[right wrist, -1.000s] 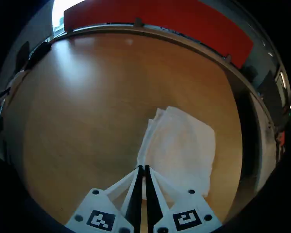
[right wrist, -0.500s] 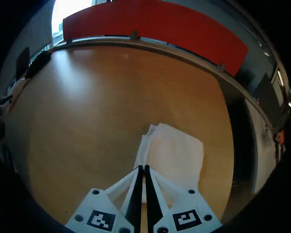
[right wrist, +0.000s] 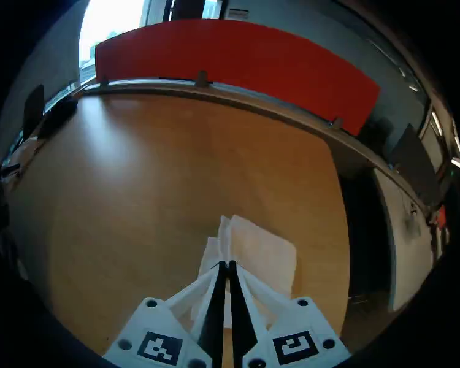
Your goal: Fold towel
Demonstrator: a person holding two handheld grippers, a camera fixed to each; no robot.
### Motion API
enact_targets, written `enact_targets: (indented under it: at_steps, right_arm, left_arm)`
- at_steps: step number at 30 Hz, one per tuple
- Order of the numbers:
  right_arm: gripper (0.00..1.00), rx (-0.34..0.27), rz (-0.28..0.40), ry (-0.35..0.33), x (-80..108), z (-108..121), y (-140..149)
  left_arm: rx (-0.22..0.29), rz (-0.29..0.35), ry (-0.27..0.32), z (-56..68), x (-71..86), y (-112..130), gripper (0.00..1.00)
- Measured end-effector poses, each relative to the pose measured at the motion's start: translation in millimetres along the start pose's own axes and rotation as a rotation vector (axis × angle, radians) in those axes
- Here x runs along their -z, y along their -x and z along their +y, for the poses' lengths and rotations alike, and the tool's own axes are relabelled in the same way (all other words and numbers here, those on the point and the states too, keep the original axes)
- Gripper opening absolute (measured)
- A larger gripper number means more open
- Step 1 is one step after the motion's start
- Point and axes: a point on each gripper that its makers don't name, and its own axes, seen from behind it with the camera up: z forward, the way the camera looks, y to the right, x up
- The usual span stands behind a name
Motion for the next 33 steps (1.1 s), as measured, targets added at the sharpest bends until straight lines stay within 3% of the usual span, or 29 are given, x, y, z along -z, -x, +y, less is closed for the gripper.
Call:
enact_targets:
  at_steps: [17,33]
  right_arm:
    - [0.04,-0.012,-0.001,-0.006,5.4,-5,15]
    - [0.04,-0.022,-0.060,-0.030,-9.3,-23,51]
  left_arm:
    - [-0.009,0.002,0.009,3.0,-2.7,-3,0.94]
    - [-0.013,-0.002,0.009,4.2,-5.2,-4,0.95]
